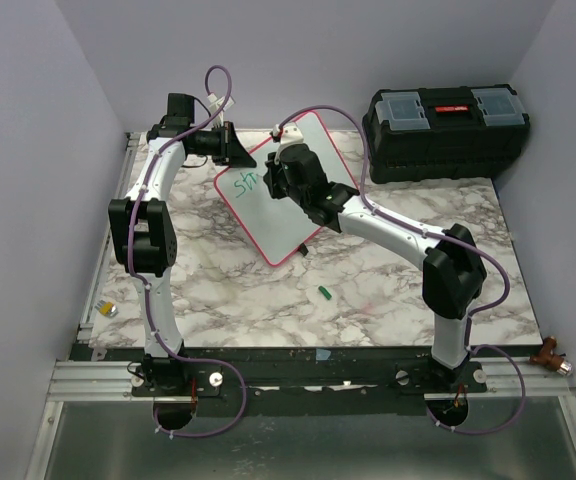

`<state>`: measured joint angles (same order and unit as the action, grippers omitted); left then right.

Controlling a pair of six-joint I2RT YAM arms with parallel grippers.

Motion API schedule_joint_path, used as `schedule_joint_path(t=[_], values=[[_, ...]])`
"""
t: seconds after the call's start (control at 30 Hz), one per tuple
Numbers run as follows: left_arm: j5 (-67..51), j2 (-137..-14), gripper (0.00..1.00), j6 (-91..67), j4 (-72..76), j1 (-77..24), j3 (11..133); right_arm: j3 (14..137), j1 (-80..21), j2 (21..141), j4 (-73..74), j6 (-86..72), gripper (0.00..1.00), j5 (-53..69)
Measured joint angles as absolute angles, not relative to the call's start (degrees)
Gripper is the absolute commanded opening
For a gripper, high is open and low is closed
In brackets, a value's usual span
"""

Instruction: Write a sentence on the whiteboard

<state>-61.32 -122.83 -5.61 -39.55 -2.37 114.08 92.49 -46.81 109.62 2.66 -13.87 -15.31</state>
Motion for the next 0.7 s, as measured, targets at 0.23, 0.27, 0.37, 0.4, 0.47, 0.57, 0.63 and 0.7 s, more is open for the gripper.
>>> schedule_joint_path(t=[0.23,0.27,0.37,0.4,0.47,0.57,0.63,0.7], values=[[-61.32,-122.83,0.00,-5.58,-39.55,-2.37,114.08,92.40,-46.81,109.62,2.59,-13.91,0.01,-13.23],[-61.30,-122.83,0.00,-5.58,-39.57,-2.37,114.08,92.27,-46.81,109.60,2.52,-13.91,0.00,-12.99],[-61.23,-122.83,0.00,-5.58,-39.57,-2.37,114.08,91.24,-46.81,109.36,1.67,-14.00,0.01,-12.69],[-61.23,-122.83,0.00,-5.58,-39.55,-2.37,114.08,90.67,-46.81,109.16,1.30,-14.11,0.01,-12.71],[-61.21,-122.83,0.00,-5.58,-39.57,-2.37,114.08,89.36,-46.81,108.49,1.08,-14.17,0.00,-12.71],[-61.21,-122.83,0.00,-5.58,-39.55,-2.37,114.06,88.25,-46.81,107.94,1.10,-14.52,0.01,-12.82],[-61.21,-122.83,0.00,-5.58,-39.55,-2.37,114.08,88.09,-46.81,107.87,1.10,-14.63,0.01,-13.06],[-61.21,-122.83,0.00,-5.58,-39.55,-2.37,114.08,88.09,-46.81,107.87,1.10,-14.81,0.01,-13.47]])
